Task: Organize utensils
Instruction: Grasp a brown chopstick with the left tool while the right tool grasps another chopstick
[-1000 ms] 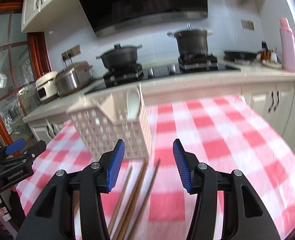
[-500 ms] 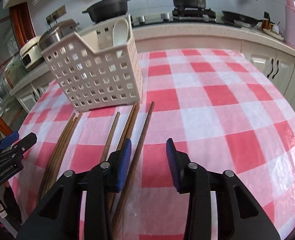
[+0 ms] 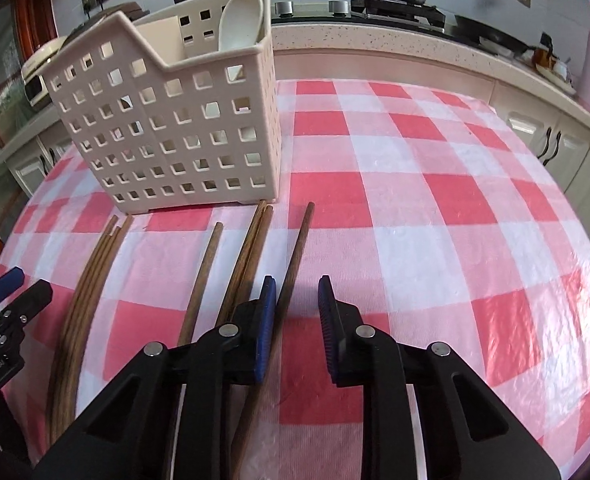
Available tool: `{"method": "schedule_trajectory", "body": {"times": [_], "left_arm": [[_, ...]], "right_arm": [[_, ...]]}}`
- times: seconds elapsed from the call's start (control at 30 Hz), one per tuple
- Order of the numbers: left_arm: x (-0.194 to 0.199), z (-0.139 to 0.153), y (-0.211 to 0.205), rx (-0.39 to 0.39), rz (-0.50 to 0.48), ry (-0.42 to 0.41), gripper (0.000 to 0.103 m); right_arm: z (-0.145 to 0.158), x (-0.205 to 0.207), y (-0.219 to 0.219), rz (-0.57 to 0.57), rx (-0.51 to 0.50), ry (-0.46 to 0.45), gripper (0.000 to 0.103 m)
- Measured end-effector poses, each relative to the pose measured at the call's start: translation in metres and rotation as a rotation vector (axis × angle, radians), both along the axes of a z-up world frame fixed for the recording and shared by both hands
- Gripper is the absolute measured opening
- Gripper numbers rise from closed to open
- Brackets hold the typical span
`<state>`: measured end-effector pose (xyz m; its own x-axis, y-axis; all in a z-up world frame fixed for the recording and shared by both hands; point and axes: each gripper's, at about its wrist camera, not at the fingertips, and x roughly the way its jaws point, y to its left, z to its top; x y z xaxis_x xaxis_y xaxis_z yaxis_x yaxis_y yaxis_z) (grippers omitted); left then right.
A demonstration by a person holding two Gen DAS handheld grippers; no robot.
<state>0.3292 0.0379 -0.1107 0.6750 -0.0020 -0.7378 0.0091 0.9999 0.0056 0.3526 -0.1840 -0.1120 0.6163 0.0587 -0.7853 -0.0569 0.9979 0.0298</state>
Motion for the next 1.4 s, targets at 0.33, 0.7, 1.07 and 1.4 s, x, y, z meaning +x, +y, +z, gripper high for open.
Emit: {"method": "schedule_trajectory", "body": {"times": [0.33, 0.7, 1.07, 1.4], "left_arm": [[0.017, -0.004, -0.013, -0.005, -0.032, 0.025, 0.061], [0.035, -0.017, -0.022, 0.024, -0.048, 0.073, 0.053], [0.038, -0.015, -0.034, 0.038, -0.117, 0.085, 0.013], [0.025, -0.008, -0.017, -0.002, -0.082, 0.053, 0.006]], "right_arm": [[-0.002, 0.003, -0.008, 0.001, 0.031, -0.007, 0.010], [-0.002, 0.006, -0.013, 0.001, 0.071, -0.005, 0.011], [-0.003, 0.004, -0.004, 0.003, 0.018, -0.008, 0.011], [0.008, -0.008, -0.020, 0.006, 0.139, -0.069, 0.007]]}}
